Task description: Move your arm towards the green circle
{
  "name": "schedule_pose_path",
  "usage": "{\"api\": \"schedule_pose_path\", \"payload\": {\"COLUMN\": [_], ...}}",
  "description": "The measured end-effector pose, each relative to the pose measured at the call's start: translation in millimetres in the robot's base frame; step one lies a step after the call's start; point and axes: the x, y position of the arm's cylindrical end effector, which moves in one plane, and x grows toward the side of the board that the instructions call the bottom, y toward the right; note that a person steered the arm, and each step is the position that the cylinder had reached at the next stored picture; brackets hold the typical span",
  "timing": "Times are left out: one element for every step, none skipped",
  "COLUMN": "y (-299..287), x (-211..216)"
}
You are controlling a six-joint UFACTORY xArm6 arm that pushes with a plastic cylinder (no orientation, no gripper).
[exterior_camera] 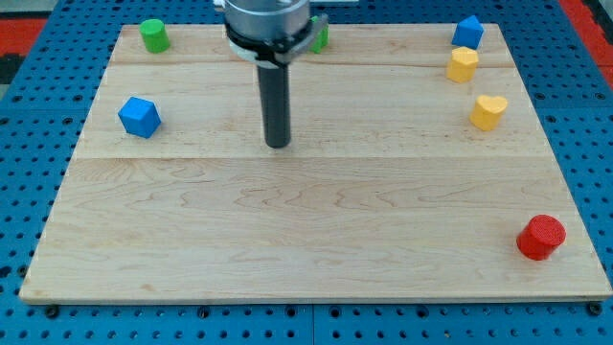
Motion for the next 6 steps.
{"api": "schedule_pose_path", "payload": {"y": [-37.3, -68.1, -73.3, -80.6, -110.3, -126.9], "x": [-34.8, -61.9, -90.5, -118.4, -135.5, -155.1]}}
